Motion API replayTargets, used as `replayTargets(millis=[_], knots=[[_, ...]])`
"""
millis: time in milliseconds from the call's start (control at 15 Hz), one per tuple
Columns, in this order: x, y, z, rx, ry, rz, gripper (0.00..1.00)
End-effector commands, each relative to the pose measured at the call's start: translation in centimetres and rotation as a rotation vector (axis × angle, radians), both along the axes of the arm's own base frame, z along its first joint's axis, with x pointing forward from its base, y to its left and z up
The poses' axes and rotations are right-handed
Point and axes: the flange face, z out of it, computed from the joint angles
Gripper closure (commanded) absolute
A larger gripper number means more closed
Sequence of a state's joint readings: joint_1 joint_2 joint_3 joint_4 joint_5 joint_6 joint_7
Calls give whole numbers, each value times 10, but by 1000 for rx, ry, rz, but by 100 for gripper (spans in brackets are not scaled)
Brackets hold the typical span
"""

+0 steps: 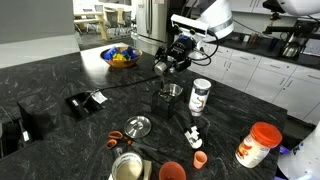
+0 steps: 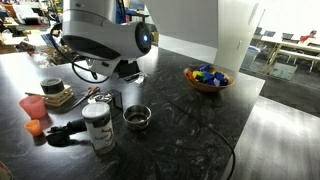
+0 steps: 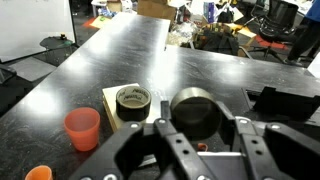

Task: Pick the cup from the far end and put it on the plate

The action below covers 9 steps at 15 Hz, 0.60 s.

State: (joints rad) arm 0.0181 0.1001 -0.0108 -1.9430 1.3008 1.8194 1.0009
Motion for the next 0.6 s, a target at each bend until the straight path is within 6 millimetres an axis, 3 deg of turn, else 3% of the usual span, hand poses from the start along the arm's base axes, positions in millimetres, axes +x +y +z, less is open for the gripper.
replayTargets(millis=[0, 267, 533], knots=[[-7, -14, -14, -12, 32, -68, 79], [-14, -25, -41, -9, 45, -91, 79], [-15, -29, -48, -16, 17, -91, 79]])
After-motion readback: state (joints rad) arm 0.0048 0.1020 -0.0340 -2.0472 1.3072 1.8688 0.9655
